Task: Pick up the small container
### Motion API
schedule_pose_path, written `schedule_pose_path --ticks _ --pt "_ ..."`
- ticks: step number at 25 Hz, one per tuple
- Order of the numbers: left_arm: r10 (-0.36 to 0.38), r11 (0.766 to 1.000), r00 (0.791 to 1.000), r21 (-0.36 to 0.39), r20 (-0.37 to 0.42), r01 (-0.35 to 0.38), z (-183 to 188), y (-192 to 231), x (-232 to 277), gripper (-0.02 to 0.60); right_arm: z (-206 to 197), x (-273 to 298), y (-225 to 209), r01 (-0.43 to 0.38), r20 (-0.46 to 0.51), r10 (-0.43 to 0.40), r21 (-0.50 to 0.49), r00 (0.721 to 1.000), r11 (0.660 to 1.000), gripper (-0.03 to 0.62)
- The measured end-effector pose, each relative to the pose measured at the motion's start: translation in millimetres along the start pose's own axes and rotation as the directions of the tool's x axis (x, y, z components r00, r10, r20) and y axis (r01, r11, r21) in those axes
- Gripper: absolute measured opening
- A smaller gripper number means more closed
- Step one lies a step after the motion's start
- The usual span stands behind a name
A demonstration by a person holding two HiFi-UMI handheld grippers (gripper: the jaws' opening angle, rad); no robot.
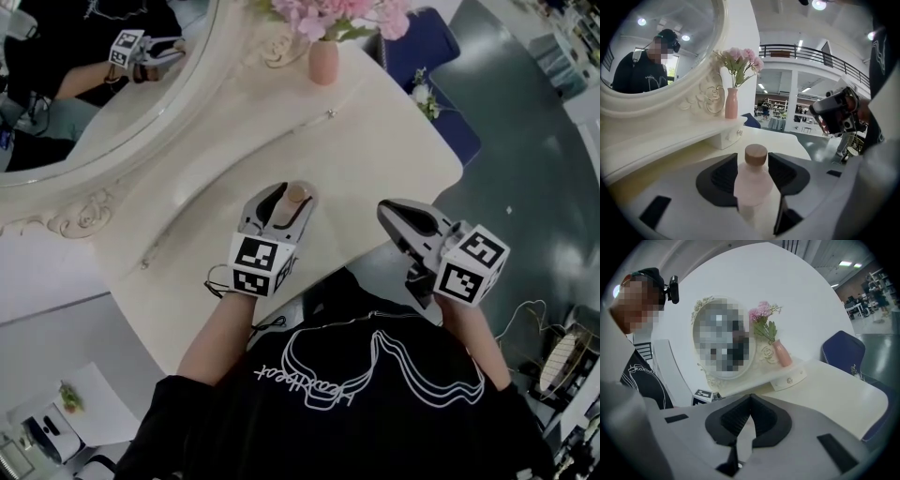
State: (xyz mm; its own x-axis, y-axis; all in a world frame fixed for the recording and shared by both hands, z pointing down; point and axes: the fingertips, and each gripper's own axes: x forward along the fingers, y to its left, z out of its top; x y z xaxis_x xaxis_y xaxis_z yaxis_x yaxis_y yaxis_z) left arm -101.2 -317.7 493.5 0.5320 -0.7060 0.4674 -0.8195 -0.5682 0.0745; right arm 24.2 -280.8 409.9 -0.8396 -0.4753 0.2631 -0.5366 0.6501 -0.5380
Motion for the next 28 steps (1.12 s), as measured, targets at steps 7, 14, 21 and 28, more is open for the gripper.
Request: schedule_pose_path --ticks 7,14,21,28 --pt "0.013 0.997 1.000 0.070 0.001 -0.014 -4 -4 2 0.146 -5 2 3 -0.025 0.002 0.025 0.005 1.000 1.000 0.008" --pt "0.013 0.997 1.000 0.069 0.022 -0.014 -3 -4 2 0.143 -9 1 1 -0.011 0.002 0.011 0.017 1.000 1.000 0.008" --pt "0.009 0.998 0.999 0.067 0.038 -0.012 -3 -4 1 0.137 -14 -1 2 -0.004 0.003 0.004 0.024 1.000 1.000 0.008" --pt "0.013 0.999 0.999 0.038 0.046 -0.015 -1 0 0 0.135 -18 -6 0 0.009 0.008 -0.009 0.032 1.000 0.999 0.008"
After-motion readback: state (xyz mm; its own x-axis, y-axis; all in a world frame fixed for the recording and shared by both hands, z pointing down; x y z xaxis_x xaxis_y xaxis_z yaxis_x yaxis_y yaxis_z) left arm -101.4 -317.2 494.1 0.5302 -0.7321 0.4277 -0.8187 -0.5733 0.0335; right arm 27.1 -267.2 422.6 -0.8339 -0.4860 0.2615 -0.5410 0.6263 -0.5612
